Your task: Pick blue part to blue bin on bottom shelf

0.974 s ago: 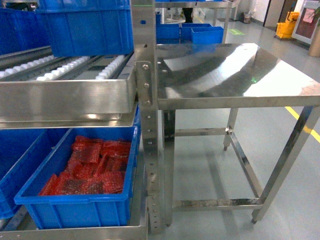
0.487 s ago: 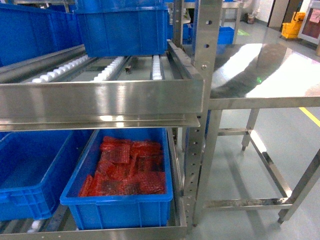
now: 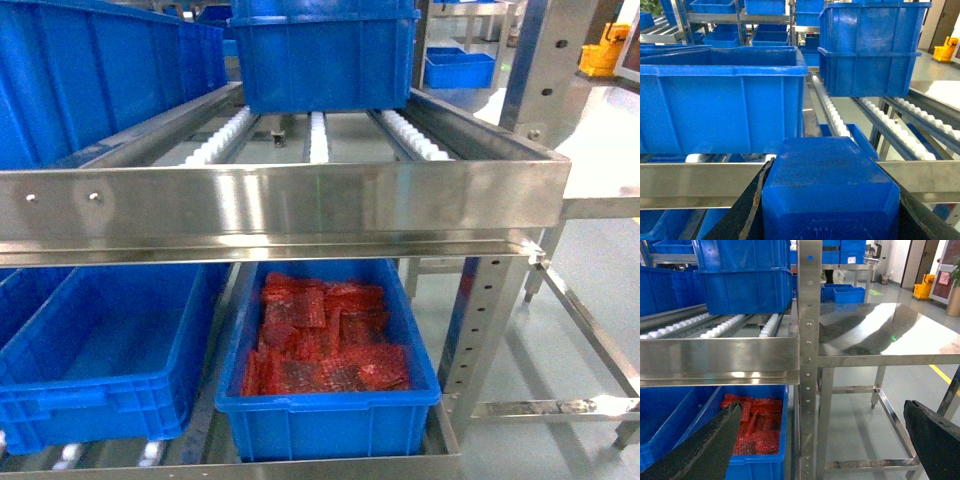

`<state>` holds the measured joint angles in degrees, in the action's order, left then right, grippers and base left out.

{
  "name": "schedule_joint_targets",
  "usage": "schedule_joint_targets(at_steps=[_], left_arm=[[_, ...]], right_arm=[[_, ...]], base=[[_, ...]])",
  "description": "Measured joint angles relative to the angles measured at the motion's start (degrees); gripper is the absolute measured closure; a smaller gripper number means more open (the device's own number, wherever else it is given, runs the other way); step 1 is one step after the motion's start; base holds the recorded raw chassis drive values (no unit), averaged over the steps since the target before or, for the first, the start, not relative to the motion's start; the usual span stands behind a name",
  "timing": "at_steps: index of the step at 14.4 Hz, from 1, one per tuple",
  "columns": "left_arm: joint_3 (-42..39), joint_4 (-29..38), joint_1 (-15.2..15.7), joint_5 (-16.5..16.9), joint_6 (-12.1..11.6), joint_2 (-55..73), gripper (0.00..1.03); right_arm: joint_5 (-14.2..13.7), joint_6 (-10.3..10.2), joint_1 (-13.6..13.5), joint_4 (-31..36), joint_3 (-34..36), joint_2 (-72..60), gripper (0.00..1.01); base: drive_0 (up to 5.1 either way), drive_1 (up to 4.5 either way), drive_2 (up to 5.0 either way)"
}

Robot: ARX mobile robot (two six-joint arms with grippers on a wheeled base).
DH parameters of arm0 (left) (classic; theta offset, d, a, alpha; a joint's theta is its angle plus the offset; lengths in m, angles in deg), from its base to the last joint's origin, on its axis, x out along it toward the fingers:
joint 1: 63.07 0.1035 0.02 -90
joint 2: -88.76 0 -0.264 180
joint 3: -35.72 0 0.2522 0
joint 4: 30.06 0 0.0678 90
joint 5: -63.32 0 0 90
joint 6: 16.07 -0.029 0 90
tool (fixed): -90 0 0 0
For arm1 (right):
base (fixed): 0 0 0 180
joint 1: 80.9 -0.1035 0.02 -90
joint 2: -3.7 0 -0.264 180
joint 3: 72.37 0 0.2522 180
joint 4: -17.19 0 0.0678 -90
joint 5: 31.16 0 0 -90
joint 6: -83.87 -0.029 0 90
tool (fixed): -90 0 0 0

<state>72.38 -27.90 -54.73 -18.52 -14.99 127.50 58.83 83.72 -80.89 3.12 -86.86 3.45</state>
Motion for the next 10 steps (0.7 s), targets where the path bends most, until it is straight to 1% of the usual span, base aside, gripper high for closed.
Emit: schedule_joint_targets(at_steps=[8, 9, 10], left_arm=[[0.0, 0.0, 0.0, 0.0, 0.0, 0.0, 0.59], [0.0, -0.1, 0.2, -0.5, 0.0, 0.1, 0.59], [0.0, 0.0, 0.0, -0.2, 0.0, 0.0, 0.59]], right_arm=[[0.0, 0.0, 0.0, 0.1, 0.0, 0.0, 0.03], [0.1, 0.0, 0.0, 0.1, 0.0, 0.0, 0.03], [0.0, 0.0, 0.0, 0.0, 0.0, 0.0, 0.03]], base=[[-4.9, 2.22, 2.2], [-4.9, 2.22, 2.2], [-4.9, 2.22, 2.2]])
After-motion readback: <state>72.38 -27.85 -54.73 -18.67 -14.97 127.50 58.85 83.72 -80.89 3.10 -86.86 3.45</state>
